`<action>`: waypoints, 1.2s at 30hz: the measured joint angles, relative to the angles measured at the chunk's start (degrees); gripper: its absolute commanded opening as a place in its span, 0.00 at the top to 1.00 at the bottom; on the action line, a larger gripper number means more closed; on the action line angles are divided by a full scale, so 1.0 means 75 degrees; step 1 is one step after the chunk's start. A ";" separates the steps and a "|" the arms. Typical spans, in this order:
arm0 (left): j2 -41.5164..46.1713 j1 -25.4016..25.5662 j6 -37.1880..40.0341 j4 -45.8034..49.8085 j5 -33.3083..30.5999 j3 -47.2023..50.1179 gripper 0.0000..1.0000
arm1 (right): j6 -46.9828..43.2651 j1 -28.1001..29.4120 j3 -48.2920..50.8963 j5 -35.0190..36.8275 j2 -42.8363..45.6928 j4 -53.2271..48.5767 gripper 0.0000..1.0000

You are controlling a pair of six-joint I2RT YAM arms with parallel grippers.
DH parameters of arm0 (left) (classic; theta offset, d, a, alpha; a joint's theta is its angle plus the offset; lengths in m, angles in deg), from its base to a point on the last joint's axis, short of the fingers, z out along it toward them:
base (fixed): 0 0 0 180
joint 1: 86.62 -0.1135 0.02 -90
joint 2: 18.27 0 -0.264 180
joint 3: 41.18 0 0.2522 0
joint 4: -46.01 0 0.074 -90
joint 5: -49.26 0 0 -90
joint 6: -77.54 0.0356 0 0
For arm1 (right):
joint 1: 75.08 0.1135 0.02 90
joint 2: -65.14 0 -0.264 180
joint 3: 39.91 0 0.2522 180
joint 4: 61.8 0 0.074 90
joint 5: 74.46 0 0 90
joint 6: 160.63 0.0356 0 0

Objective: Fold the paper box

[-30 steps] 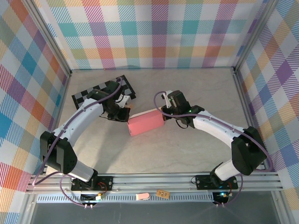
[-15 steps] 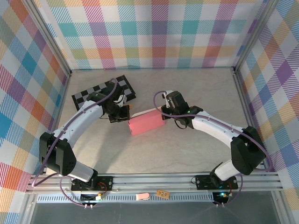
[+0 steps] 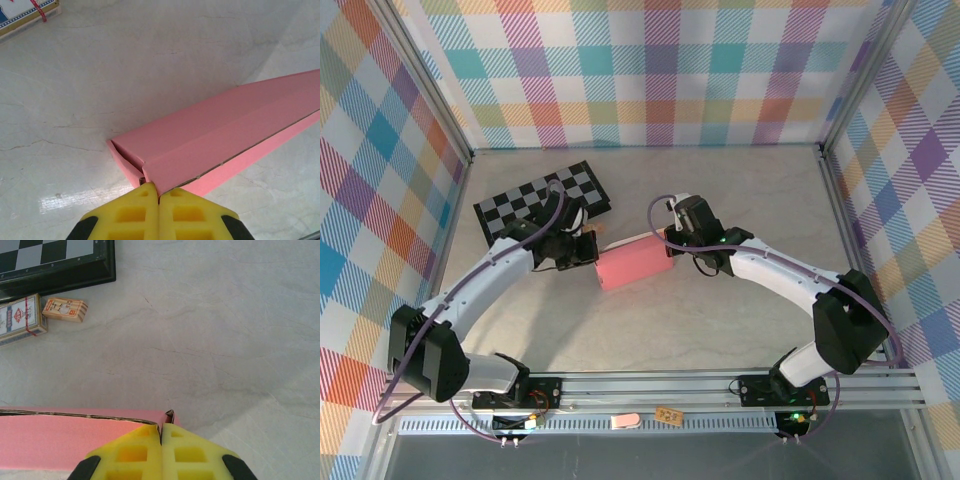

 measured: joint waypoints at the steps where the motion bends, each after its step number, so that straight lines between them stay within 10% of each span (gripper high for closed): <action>1: 0.0052 0.0017 0.0000 -0.0076 -0.0026 0.0076 0.98 | 0.0000 0.0003 0.0009 0.0020 0.0000 0.0015 1.00; 27: 0.1125 0.1329 0.0032 -0.2503 -0.2474 0.2095 0.99 | -0.0522 0.0023 0.0373 0.0093 0.0152 0.0484 1.00; 36: 0.1000 0.1754 -0.0099 -0.2582 -0.3316 0.2110 0.99 | -0.0175 0.0015 0.0373 -0.0006 0.0277 0.0178 0.83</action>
